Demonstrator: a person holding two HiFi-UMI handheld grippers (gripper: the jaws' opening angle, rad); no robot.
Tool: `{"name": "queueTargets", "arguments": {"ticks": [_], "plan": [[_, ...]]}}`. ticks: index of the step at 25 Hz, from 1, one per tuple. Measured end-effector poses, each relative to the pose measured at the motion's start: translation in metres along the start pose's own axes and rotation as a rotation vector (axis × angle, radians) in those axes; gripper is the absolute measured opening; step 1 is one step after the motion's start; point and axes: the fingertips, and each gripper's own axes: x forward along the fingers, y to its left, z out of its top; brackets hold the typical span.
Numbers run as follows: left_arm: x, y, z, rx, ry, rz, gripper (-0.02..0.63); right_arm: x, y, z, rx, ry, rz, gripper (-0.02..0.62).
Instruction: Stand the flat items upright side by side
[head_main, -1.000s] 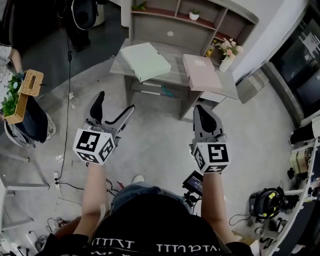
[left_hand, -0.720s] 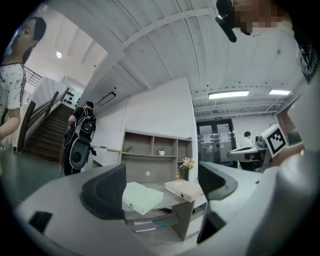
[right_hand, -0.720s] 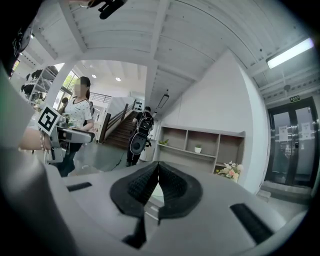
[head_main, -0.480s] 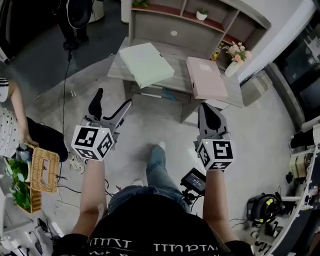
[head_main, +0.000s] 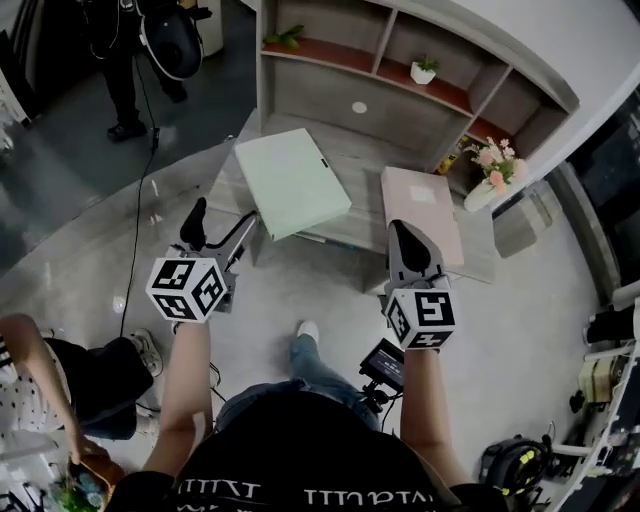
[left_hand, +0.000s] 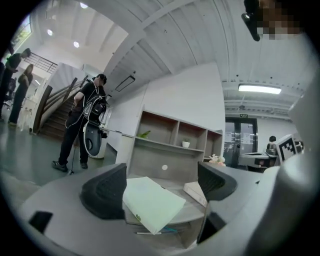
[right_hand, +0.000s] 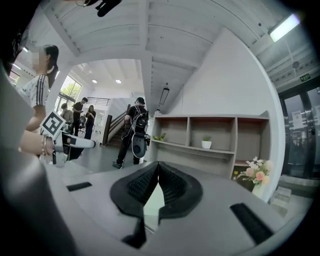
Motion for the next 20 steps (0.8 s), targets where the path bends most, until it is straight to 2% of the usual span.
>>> {"name": "queueTargets", "arguments": {"ticks": [5,9,14,20], "plan": [[0.072,0.028,-0.017,-0.055,0.071,0.078,0.454,0.062,-0.043,0.003,-0.013,0.007,0.039,0.015],[0.11,0.048,-0.042,-0.096,0.14,0.16,0.454,0.099,-0.066,-0.006,-0.007,0.027,0.088,0.015],[0.14,0.07,-0.084,-0.146,0.253,0.228,0.454,0.13,-0.079,-0.023,0.012,0.054,0.123,0.015],[0.16,0.103,-0.132,-0.228,0.368,0.29,0.451,0.153,-0.075,-0.043,0.028,0.096,0.145,0.015]]}}
